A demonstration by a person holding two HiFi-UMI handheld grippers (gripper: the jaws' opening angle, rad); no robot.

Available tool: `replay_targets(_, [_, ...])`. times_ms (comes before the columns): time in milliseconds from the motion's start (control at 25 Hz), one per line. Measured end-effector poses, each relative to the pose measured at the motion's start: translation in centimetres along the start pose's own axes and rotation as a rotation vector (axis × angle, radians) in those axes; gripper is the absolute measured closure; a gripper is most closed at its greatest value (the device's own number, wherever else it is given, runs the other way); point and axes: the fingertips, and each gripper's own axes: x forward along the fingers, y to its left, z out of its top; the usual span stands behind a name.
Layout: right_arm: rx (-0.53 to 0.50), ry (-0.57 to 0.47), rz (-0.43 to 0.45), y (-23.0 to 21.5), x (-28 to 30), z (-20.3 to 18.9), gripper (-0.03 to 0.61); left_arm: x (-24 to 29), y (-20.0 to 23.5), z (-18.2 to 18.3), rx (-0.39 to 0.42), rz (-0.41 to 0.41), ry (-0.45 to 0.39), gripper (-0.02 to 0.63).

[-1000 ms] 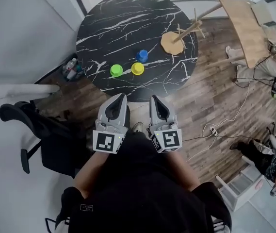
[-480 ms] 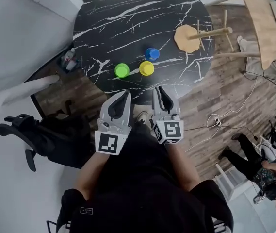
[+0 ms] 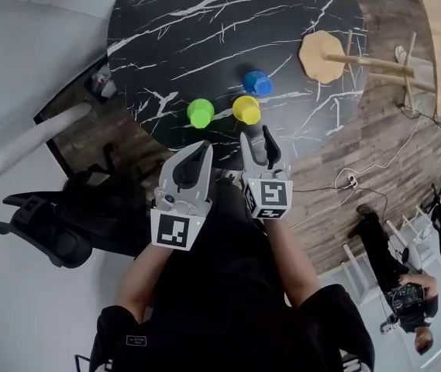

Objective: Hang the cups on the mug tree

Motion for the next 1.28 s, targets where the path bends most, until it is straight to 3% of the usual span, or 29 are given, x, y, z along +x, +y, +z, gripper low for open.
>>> replay_targets(320, [0.023, 0.079, -0.046, -1.4, 3.8, -2.2, 0.346, 1.6, 2.7, -1.3, -0.033, 0.028, 0.016, 0.617])
replay_targets(720, [0.041, 0.117, -0.084, -2.2, 4.9, -3.3, 0.359, 2.4, 4.0, -1.3, -0.053, 0.028, 0.014, 0.617])
replay_targets(1280, [0.056, 0.041, -0.078, -1.2, -0.2, 1.8, 0.367, 1.7, 2.3, 3.9, -0.029, -0.031, -0.022, 0.617])
